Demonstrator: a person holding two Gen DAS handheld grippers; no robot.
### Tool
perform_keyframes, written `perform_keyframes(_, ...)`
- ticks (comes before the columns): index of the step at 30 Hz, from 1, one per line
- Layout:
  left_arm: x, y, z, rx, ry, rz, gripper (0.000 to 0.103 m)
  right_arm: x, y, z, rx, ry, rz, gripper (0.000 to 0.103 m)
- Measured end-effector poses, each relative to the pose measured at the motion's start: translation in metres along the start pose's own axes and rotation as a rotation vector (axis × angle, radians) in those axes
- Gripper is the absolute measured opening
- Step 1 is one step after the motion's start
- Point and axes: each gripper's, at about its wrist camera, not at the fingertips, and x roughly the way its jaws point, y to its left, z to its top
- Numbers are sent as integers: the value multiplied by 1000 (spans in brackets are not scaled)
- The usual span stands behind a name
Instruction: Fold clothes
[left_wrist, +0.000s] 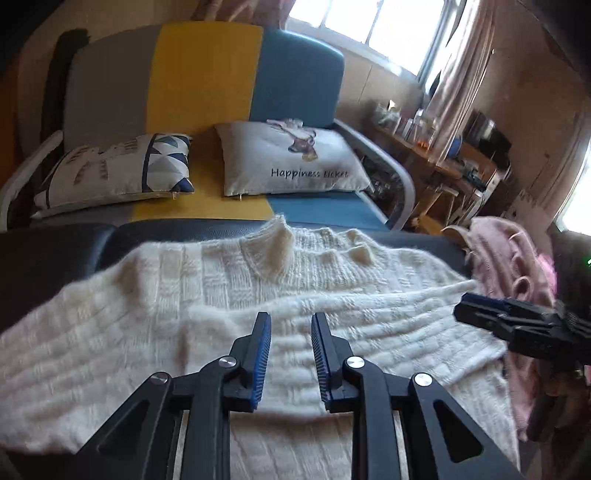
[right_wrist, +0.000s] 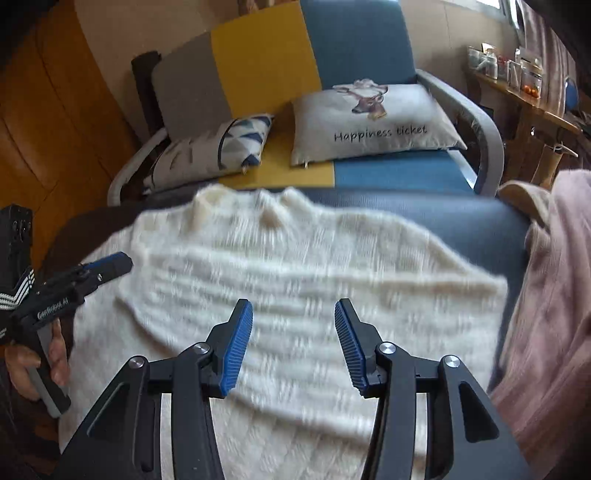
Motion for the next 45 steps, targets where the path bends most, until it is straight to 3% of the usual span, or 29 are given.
perform_keyframes(2,32,6,-2,-9,113,47,23,18,-5,3,10,37,-18,50)
perform_keyframes(3,38,10,-7,-19,122,50,23,17,-7,2,13,36,-14,50)
perform_keyframes(6,27,16,-16,-47,67,17,23,10,-12,-3,23,27,2,53)
perform_keyframes(11,-7,10,-25,-9,-5,38,22,-2,-22,-12,39,11,29,53)
perform_keyframes(14,-1,9,-28,36,42,94,22,-26,-35,-24,60,-1,32,53)
perform_keyframes(16,14,11,-33,58,87,118,23,-28,-51,-37,88,56,32,53)
perform_keyframes(18,12,9,-31,57,86,122,23,-15,-67,-51,103,154,-76,50)
perform_keyframes(20,0,11,-29,-6,74,111,22,-28,-78,-56,155,107,-3,50)
perform_keyframes(25,-29,-2,-41,-13,31,74,22,-70,-87,-65,245,11,23,50)
perform_keyframes(29,-23,-15,-70,5,100,126,22,-81,-78,-82,264,12,108,50)
perform_keyframes(31,-24,-15,-84,-33,121,98,22,-72,-69,-98,259,60,154,50)
perform_keyframes(35,-37,-34,-113,29,106,128,22,-60,-63,-124,157,88,-41,39)
perform_keyframes(37,-43,-39,-120,79,95,153,23,-65,-61,-125,142,111,-57,39)
perform_keyframes(40,-60,-40,-123,43,78,112,22,-86,-63,-113,191,82,37,40)
perform_keyframes(43,-75,-51,-128,51,59,46,22,-95,-62,-92,185,43,72,40)
perform_keyframes(45,-81,-68,-139,97,63,23,22,-74,-70,-84,244,99,188,40)
